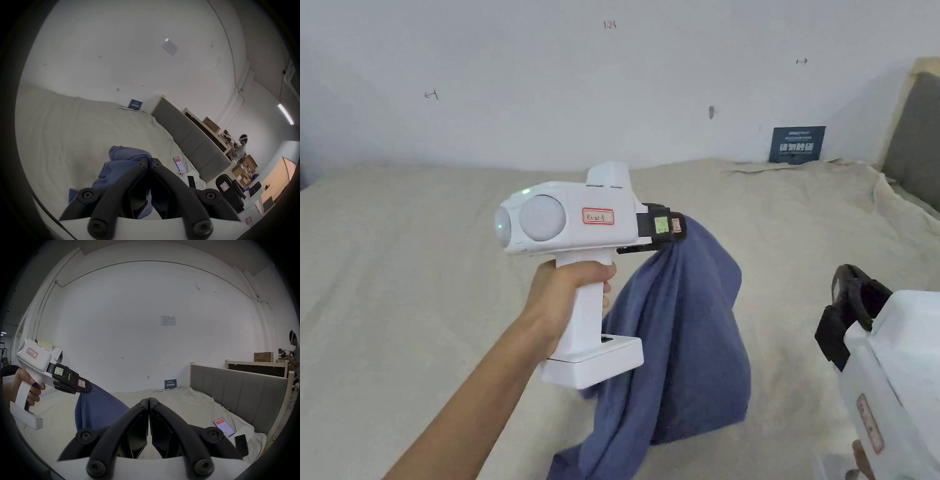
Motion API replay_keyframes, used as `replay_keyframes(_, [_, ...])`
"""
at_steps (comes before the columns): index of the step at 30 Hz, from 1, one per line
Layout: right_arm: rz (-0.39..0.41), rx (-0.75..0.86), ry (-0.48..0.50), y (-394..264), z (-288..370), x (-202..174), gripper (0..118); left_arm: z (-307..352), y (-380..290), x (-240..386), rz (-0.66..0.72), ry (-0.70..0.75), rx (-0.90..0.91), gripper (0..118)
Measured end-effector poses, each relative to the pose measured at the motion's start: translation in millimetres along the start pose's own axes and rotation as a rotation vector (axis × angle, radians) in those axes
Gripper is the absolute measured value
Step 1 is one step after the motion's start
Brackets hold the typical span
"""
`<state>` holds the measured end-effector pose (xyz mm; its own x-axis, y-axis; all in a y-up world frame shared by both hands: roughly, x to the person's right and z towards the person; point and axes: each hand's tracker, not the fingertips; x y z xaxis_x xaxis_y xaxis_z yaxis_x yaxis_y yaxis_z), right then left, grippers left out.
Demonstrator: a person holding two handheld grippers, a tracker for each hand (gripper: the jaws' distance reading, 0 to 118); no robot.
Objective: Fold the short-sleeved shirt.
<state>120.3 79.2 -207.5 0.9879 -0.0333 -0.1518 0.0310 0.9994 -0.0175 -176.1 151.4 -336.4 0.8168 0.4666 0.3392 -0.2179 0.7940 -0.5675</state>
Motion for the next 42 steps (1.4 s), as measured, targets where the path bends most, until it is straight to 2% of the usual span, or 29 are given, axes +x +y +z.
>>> replay_keyframes(5, [-0.005, 0.005, -0.062, 0.1, 7.9, 27.5, 1, -51.4, -33.6, 21.5, -0.055, -0.014, -0.138, 0])
replay_keyframes(10, [-0.004, -0.01, -0.109, -5.8, 12.7, 48.3, 1, -105.7, -86.9, 9.1, -0.051, 0.007, -0.328, 0])
replay_keyframes(14, [-0.014, -0.03, -0.129, -11.5, 15.2, 58.8, 1, -138.6, -134.8, -0.9, -0.073, 0.083, -0.444, 0])
replay_keyframes(23, [-0.003, -0.055, -0.145, -16.8, 17.4, 61.2, 1, -179.3, -193.2, -34.6, -0.037, 0.215, -0.628, 0])
replay_keyframes(26, [-0.001, -0.067, -0.148, -16.2, 13.9, 57.6, 1, -187.0, -207.7, -36.9, -0.094, 0.275, -0.676, 0])
replay_keyframes(30, [0.004, -0.073, -0.144, -13.5, 11.7, 52.5, 1, -188.4, -213.8, -37.5, -0.091, 0.282, -0.681, 0])
replay_keyframes(32, [0.01, -0.073, -0.14, -11.2, 12.2, 50.5, 1, -183.0, -210.2, -36.4, -0.08, 0.274, -0.635, 14])
replay_keyframes(33, [0.012, -0.072, -0.136, -9.8, 12.6, 49.8, 1, -178.8, -208.4, -35.4, -0.08, 0.274, -0.619, 27])
replay_keyframes(35, [0.014, -0.069, -0.129, -7.5, 12.4, 46.4, 1, -167.7, -201.0, -32.3, -0.093, 0.29, -0.593, 71])
replay_keyframes(36, [0.014, -0.065, -0.127, -13.3, 13.3, 57.0, 1, -161.9, -196.8, -31.5, -0.096, 0.3, -0.572, 99])
replay_keyframes(37, [0.014, -0.063, -0.123, -14.5, 13.3, 59.7, 1, -154.0, -191.1, -30.2, -0.106, 0.299, -0.536, 113])
replay_keyframes(38, [0.015, -0.062, -0.118, -14.0, 12.9, 58.9, 1, -145.2, -184.7, -27.0, -0.11, 0.286, -0.49, 118])
replay_keyframes(42, [0.02, -0.05, -0.104, -10.4, 12.6, 53.0, 1, -103.6, -151.4, -21.6, -0.094, 0.276, -0.321, 118])
